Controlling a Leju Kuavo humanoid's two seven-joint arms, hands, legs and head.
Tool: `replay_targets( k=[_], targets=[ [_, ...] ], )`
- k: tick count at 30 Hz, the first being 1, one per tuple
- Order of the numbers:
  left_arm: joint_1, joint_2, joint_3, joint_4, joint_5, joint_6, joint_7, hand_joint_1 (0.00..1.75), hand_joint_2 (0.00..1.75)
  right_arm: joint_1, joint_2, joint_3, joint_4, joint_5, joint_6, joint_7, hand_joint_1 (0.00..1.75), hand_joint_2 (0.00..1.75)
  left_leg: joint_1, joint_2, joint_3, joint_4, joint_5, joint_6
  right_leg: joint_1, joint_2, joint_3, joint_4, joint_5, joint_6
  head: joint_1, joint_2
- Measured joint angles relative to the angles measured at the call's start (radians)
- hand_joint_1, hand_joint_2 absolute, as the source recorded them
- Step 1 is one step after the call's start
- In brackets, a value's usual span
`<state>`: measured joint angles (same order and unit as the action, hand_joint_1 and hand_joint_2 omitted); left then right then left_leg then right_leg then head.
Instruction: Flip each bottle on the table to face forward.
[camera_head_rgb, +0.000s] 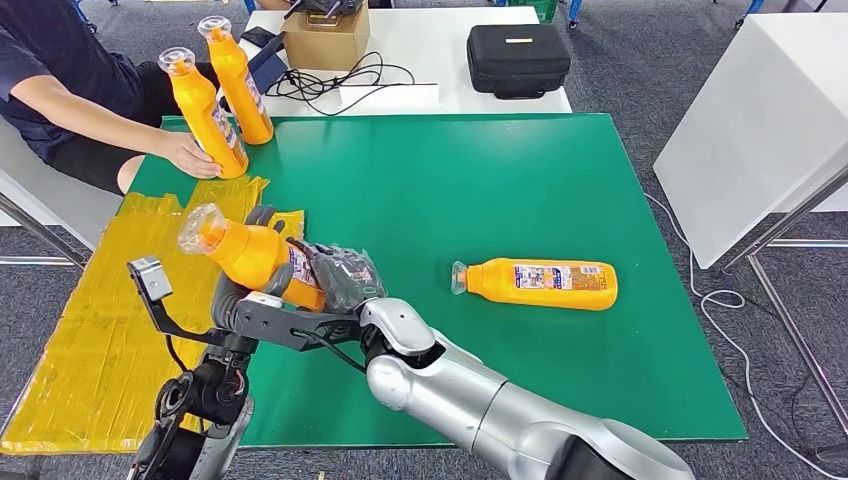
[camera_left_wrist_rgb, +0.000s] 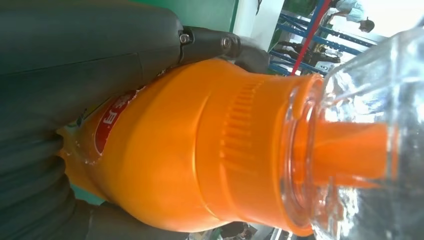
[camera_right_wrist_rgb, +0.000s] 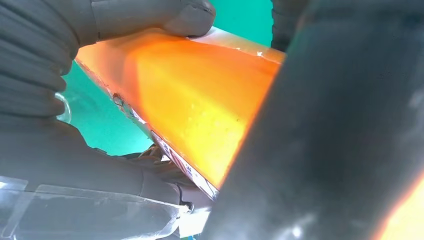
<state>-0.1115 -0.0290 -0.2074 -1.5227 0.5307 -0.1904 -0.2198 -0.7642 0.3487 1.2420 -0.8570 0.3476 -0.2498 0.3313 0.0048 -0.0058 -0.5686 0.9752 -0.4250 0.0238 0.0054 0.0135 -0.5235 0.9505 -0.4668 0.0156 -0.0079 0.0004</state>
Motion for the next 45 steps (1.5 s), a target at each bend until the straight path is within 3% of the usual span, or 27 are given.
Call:
replay_targets(
  k=[22,30,31,34,35,38,42,45],
  targets=[
    [0.040,0.000,0.023,-0.032,0.009,0.014,-0.020,1.75,1.75,0.017,0.007,0.004,-0.007,0.012,0.021,0.003,1.75,1.75,0.000,0.000,0.000,0.000,0.000,0.000,0.000,0.000,0.000,0.000,0.000,0.000,0.000,0.000],
    [0.062,-0.001,0.032,-0.073,-0.004,0.035,-0.044,1.75,1.75,0.030,0.013,-0.061,0.003,0.100,0.022,-0.047,1.75,1.75,0.000,0.000,0.000,0.000,0.000,0.000,0.000,0.000,0.000,0.000,0.000,0.000,0.000,0.000],
    [0.062,-0.001,0.033,-0.075,-0.004,0.035,-0.044,1.75,1.75,0.032,0.014,-0.067,0.003,0.102,0.023,-0.049,1.32,1.75,0.000,0.000,0.000,0.000,0.000,0.000,0.000,0.000,0.000,0.000,0.000,0.000,0.000,0.000],
    [0.064,-0.001,0.034,-0.077,-0.009,0.038,-0.047,1.75,1.75,0.037,0.016,-0.079,0.005,0.113,0.023,-0.052,0.01,0.44,0.000,0.000,0.000,0.000,0.000,0.000,0.000,0.000,0.000,0.000,0.000,0.000,0.000,0.000],
    [0.065,-0.001,0.034,-0.080,-0.019,0.043,-0.053,1.75,1.75,0.040,0.016,-0.085,0.005,0.126,0.020,-0.053,0.00,0.00,0.000,0.000,0.000,0.000,0.000,0.000,0.000,0.000,0.000,0.000,0.000,0.000,0.000,0.000],
    [0.079,0.000,0.039,-0.096,-0.088,0.080,-0.097,1.75,1.75,0.062,0.007,-0.156,-0.001,0.190,0.020,-0.078,0.00,0.00,0.000,-0.001,0.000,0.000,0.000,0.000,0.000,0.000,0.000,0.000,0.000,0.000,0.000,0.000],
    [0.116,0.008,0.088,-0.123,-0.246,0.150,-0.177,1.75,1.75,0.115,-0.061,-0.391,-0.107,0.203,0.101,-0.162,0.00,0.00,0.000,-0.003,0.000,0.000,0.000,0.000,-0.001,-0.002,0.000,0.000,0.000,0.000,0.000,0.000],
    [0.132,0.026,0.145,-0.125,-0.471,0.302,-0.255,1.75,1.75,0.135,-0.122,-0.569,-0.220,0.158,0.160,-0.219,0.00,0.00,-0.001,-0.003,0.000,0.000,0.000,0.000,-0.002,-0.002,0.000,0.000,0.000,0.000,0.000,0.000]
  ],
)
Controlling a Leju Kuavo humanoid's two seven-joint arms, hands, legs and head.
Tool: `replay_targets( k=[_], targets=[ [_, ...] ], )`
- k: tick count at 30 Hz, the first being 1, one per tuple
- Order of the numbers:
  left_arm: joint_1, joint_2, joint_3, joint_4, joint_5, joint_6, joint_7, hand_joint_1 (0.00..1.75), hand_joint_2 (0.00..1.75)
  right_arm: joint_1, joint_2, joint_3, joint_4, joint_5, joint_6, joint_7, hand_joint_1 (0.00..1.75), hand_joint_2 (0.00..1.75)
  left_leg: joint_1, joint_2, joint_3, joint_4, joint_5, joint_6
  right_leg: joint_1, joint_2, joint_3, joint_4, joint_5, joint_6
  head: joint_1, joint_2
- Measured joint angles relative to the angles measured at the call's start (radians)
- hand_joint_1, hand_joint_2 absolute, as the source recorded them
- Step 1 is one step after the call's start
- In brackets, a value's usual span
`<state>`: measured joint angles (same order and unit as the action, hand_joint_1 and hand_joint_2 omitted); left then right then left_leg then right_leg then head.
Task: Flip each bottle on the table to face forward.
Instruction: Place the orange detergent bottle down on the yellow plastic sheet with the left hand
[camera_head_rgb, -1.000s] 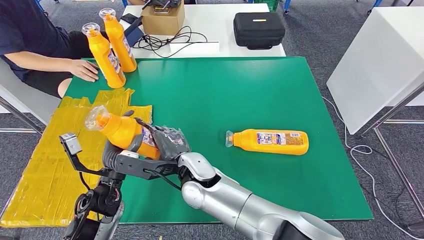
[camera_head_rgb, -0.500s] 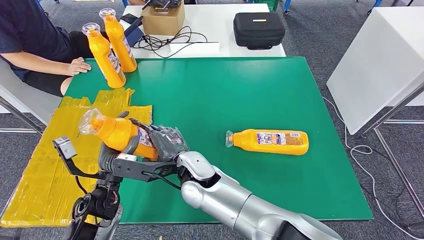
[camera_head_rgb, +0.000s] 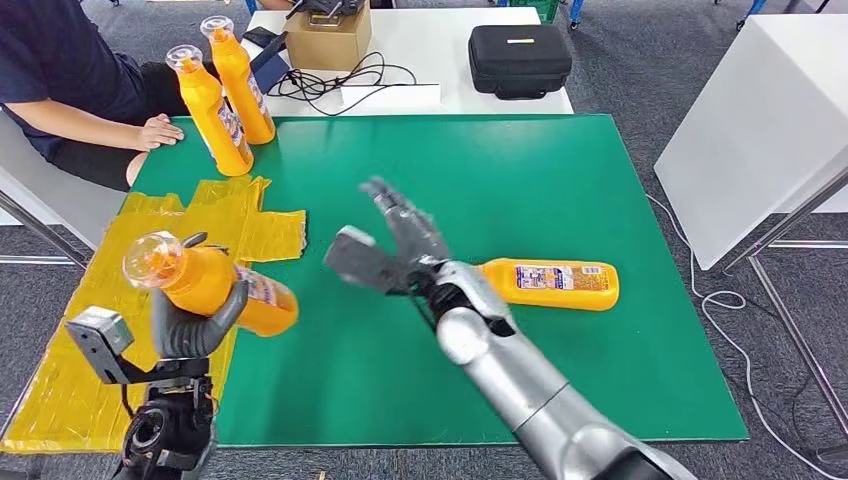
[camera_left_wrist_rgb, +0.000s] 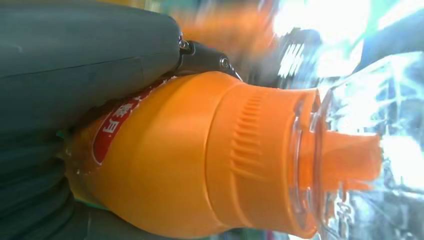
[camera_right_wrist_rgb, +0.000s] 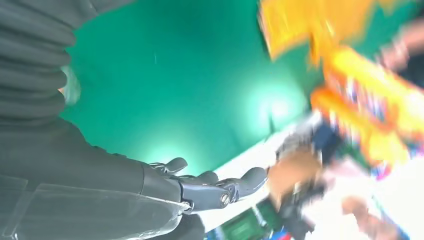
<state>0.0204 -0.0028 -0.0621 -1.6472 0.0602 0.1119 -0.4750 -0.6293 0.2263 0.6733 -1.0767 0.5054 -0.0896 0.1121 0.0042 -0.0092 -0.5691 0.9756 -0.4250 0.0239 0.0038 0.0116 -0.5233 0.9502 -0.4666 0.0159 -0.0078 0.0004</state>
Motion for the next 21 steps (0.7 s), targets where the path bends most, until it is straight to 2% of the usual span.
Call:
replay_targets(
  k=[2,4,8,15,18,21],
  targets=[
    [-0.007,0.016,0.033,0.003,-0.169,0.134,-0.041,1.75,1.75,0.006,-0.033,-0.081,-0.059,-0.035,0.029,-0.032,0.00,0.00,0.000,0.000,0.000,0.000,0.000,0.000,0.000,0.000,0.000,0.000,0.000,0.000,0.000,0.000],
    [-0.017,0.035,0.060,0.010,-0.276,0.227,-0.055,1.75,1.75,0.007,-0.056,-0.129,-0.092,-0.068,0.047,-0.055,0.00,0.00,0.000,0.000,0.000,0.000,0.000,0.000,0.001,0.000,0.001,0.000,0.000,0.000,0.000,0.000],
    [-0.016,0.061,0.105,0.026,-0.344,0.307,-0.074,1.75,1.75,0.000,-0.082,-0.163,-0.106,-0.128,0.055,-0.086,0.00,0.00,0.000,0.001,0.001,0.000,0.000,0.000,0.001,0.001,0.000,0.001,0.000,0.000,0.000,0.000],
    [0.008,0.071,0.137,0.036,-0.477,0.423,-0.103,1.75,1.75,-0.013,-0.102,-0.166,-0.106,-0.158,0.053,-0.099,0.00,0.00,0.001,0.001,0.000,0.000,0.000,0.000,0.002,0.001,0.000,0.001,0.000,0.000,0.000,0.000],
    [0.009,0.071,0.137,0.048,-0.725,0.534,-0.096,1.75,1.75,-0.013,-0.108,-0.166,-0.107,-0.180,0.052,-0.102,0.00,0.00,0.000,0.001,0.000,0.000,0.000,0.000,0.001,0.001,0.000,0.000,0.000,0.000,0.000,0.000],
    [0.006,0.062,0.144,0.074,-0.985,0.571,-0.102,1.75,1.75,-0.016,-0.115,-0.165,-0.113,-0.201,0.054,-0.100,0.00,0.00,0.000,0.000,0.000,0.000,0.000,0.000,0.000,0.000,0.000,0.000,0.000,0.000,0.000,0.000]
  ],
)
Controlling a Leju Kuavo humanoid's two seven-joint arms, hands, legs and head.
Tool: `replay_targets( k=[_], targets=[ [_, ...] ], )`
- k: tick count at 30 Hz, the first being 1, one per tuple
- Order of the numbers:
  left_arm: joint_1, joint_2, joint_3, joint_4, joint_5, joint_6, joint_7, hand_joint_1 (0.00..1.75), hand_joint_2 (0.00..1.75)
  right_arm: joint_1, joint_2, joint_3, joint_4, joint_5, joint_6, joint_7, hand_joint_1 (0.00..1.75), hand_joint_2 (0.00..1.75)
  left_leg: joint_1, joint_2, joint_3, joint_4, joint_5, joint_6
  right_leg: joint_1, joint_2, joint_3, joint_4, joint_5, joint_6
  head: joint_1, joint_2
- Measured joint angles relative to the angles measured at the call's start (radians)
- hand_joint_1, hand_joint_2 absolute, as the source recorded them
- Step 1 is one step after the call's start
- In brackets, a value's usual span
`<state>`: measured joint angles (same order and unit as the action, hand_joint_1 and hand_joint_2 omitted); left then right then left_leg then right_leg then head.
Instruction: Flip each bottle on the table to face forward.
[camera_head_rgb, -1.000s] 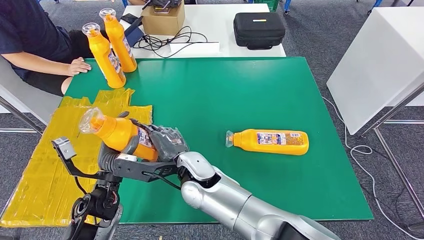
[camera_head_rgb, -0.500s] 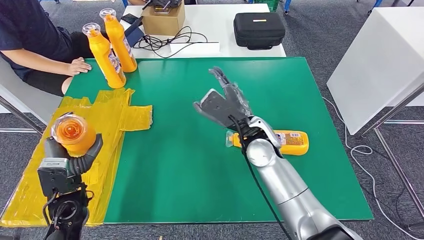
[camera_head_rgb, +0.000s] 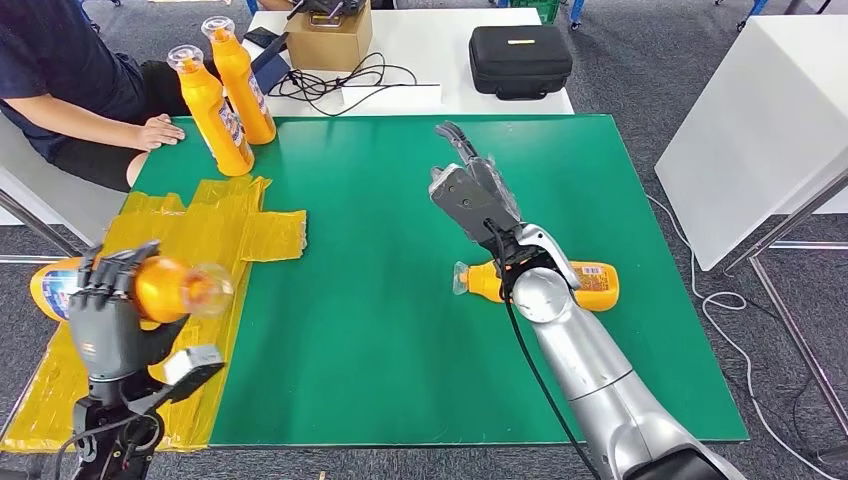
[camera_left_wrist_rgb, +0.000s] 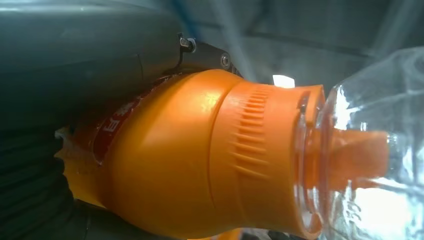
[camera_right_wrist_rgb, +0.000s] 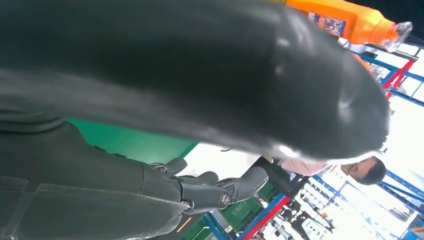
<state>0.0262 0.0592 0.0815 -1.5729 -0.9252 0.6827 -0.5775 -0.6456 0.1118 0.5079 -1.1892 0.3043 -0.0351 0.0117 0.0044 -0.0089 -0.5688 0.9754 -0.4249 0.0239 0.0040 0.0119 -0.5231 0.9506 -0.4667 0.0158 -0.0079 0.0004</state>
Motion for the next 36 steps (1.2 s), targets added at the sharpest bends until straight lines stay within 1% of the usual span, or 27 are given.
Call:
replay_targets(
  k=[2,4,10,13,17,20,21,23,24,25,27,31,33,36],
  targets=[
    [-0.008,-0.014,0.009,0.038,-0.088,0.001,-0.011,1.75,1.75,-0.007,-0.003,0.001,-0.001,-0.011,0.002,0.003,0.00,0.00,0.000,0.000,0.000,0.000,0.000,0.000,-0.001,0.000,0.000,0.000,0.000,0.000,0.000,0.000],
    [-0.016,-0.026,0.015,0.086,-0.131,0.002,-0.017,1.75,1.75,-0.014,-0.005,0.002,-0.001,-0.021,0.004,0.005,0.00,0.00,-0.001,0.001,0.000,0.000,0.000,0.000,-0.001,0.001,0.000,0.000,0.000,0.000,0.000,0.000],
    [-0.059,-0.048,0.030,0.281,-0.143,0.001,-0.062,1.75,1.75,-0.029,-0.005,0.008,0.002,-0.038,0.013,-0.003,0.00,0.00,0.000,0.000,0.000,0.000,0.000,0.000,0.000,0.000,0.000,0.000,0.000,0.000,0.000,0.000],
    [-0.086,-0.056,0.034,0.382,-0.156,0.002,-0.051,1.75,1.75,-0.040,-0.005,0.016,0.012,-0.054,0.008,-0.012,0.00,0.00,0.000,0.000,0.000,0.000,0.000,0.000,0.000,0.000,0.000,0.000,0.000,0.000,0.000,0.000],
    [-0.132,-0.077,0.047,0.536,-0.240,0.002,-0.032,1.75,1.75,-0.044,-0.009,0.029,0.010,-0.073,0.010,-0.006,0.00,0.00,0.000,-0.001,0.000,0.000,0.000,0.000,0.000,0.000,0.000,0.000,0.000,0.000,0.000,0.000],
    [-0.167,-0.092,0.073,0.646,-0.278,0.002,-0.023,1.75,1.75,-0.044,-0.015,0.037,0.002,-0.084,0.022,0.004,0.00,0.00,0.000,0.000,0.000,0.000,0.000,0.000,0.000,0.000,0.000,0.000,0.000,0.000,0.000,0.000],
    [-0.180,-0.095,0.082,0.677,-0.283,0.002,-0.022,1.69,1.75,-0.045,-0.017,0.040,0.001,-0.086,0.027,0.005,0.00,0.00,0.000,0.000,0.000,0.000,0.000,0.000,0.000,0.000,0.001,0.000,0.000,0.000,0.000,0.000],
    [-0.204,-0.096,0.098,0.728,-0.285,0.003,-0.019,0.82,1.75,-0.046,-0.019,0.047,0.002,-0.091,0.035,-0.001,0.00,0.00,-0.001,0.000,0.001,0.000,0.000,0.000,0.000,0.000,0.001,0.000,0.000,0.000,0.000,0.000],
    [-0.217,-0.095,0.104,0.754,-0.283,0.002,-0.014,0.38,1.31,-0.047,-0.020,0.050,0.003,-0.093,0.039,-0.007,0.00,0.00,-0.001,-0.001,0.001,0.000,0.000,0.000,0.000,0.000,0.002,0.000,0.000,0.000,0.000,0.000],
    [-0.230,-0.094,0.109,0.786,-0.274,-0.004,-0.006,0.00,0.87,-0.050,-0.020,0.052,0.007,-0.095,0.043,-0.015,0.00,0.00,-0.001,-0.001,0.002,0.000,0.000,0.000,0.000,0.000,0.002,0.000,0.000,0.000,0.000,0.000],
    [-0.271,-0.086,0.112,0.868,-0.239,-0.045,0.019,0.00,0.00,-0.061,-0.019,0.059,0.024,-0.096,0.054,-0.031,0.00,0.00,-0.001,-0.003,0.004,0.000,0.000,0.000,-0.001,-0.002,0.005,0.001,0.000,0.000,0.000,0.000],
    [-0.351,-0.059,0.107,0.998,-0.180,-0.162,0.057,0.00,0.00,-0.088,-0.010,0.075,0.067,-0.091,0.065,-0.045,0.00,0.00,-0.003,-0.007,0.016,-0.005,0.001,-0.001,-0.002,-0.006,0.016,0.001,-0.002,-0.002,-0.001,0.000],
    [-0.376,-0.047,0.104,1.035,-0.160,-0.199,0.067,0.00,0.00,-0.097,-0.008,0.079,0.084,-0.088,0.068,-0.050,0.00,0.00,-0.003,-0.007,0.022,-0.006,0.001,-0.002,-0.002,-0.007,0.022,0.001,-0.002,-0.003,-0.001,0.000],
    [-0.401,-0.034,0.099,1.064,-0.104,-0.253,0.056,0.00,0.00,-0.106,-0.007,0.083,0.109,-0.082,0.072,-0.057,0.00,0.00,-0.003,-0.007,0.027,-0.008,0.002,-0.004,-0.002,-0.007,0.027,0.001,-0.003,-0.004,-0.001,0.000]
  ],
)
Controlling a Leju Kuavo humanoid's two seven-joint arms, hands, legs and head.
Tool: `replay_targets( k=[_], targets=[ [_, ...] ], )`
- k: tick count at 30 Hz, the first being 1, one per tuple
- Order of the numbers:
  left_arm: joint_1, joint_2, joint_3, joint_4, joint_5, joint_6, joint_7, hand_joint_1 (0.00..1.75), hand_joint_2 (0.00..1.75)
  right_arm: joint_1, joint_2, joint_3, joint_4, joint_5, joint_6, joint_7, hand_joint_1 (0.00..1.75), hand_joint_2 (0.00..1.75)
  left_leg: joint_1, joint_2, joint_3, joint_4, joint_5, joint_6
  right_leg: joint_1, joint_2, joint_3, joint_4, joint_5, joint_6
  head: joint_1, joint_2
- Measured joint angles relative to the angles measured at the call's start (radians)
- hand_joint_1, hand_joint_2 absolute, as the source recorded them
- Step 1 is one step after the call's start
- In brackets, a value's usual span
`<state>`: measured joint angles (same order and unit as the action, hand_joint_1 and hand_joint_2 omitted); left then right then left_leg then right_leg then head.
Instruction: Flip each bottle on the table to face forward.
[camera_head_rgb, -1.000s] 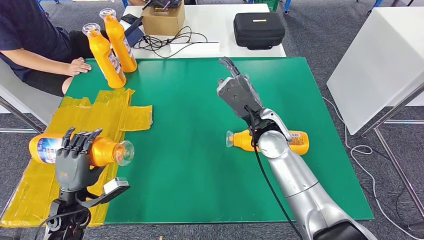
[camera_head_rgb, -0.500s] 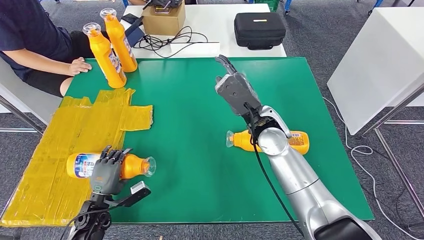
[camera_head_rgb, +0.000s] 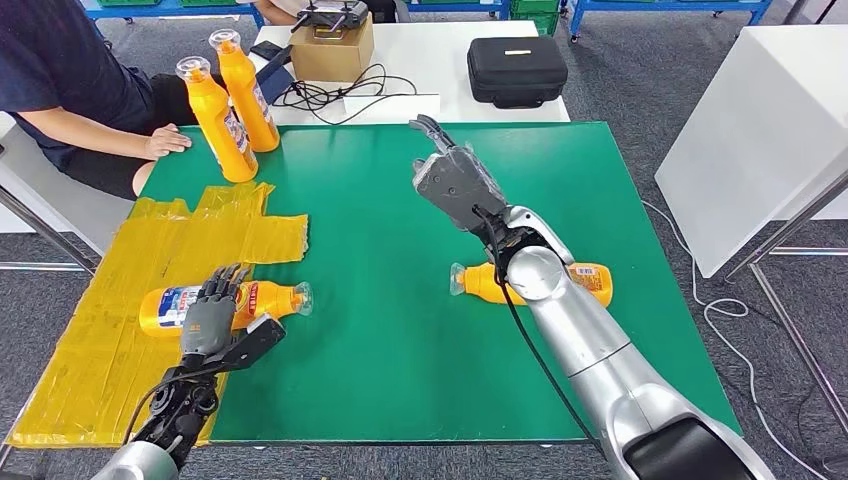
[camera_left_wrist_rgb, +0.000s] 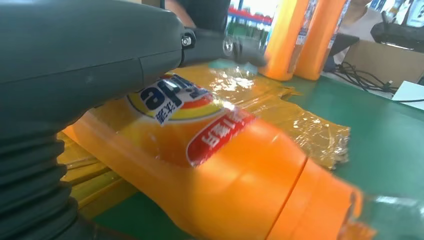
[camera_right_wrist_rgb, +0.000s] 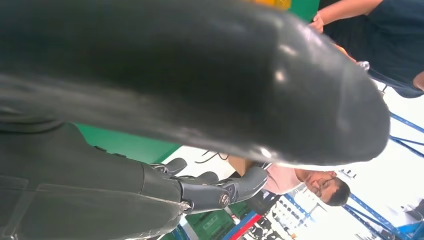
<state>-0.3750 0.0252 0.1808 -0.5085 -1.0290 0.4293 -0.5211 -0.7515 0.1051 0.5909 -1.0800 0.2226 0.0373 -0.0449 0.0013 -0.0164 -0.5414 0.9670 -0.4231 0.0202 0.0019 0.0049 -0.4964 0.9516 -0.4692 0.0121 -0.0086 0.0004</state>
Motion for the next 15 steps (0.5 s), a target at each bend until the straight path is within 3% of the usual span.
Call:
replay_targets(
  k=[8,12,15],
  targets=[
    [-0.017,0.018,-0.010,0.025,0.080,-0.065,-0.045,0.00,0.00,-0.009,0.001,0.011,0.038,0.010,0.001,-0.004,0.00,0.00,0.000,-0.003,0.009,-0.003,0.004,-0.005,0.000,-0.002,0.006,0.000,0.002,-0.003,0.000,0.000],
    [-0.014,0.026,-0.023,-0.009,0.275,-0.226,-0.142,0.00,0.00,-0.011,-0.002,0.010,0.053,0.040,0.001,-0.007,0.00,0.00,0.000,-0.006,0.012,-0.005,0.006,-0.006,0.000,-0.005,0.008,0.000,0.001,-0.004,0.000,0.000],
    [0.020,0.047,-0.056,-0.105,0.502,-0.368,-0.174,0.00,0.00,-0.008,-0.009,0.002,0.060,0.065,0.001,-0.014,0.00,0.00,0.001,-0.006,0.012,-0.005,0.007,-0.007,0.001,-0.006,0.007,0.000,0.001,-0.005,0.000,0.000]
  ],
)
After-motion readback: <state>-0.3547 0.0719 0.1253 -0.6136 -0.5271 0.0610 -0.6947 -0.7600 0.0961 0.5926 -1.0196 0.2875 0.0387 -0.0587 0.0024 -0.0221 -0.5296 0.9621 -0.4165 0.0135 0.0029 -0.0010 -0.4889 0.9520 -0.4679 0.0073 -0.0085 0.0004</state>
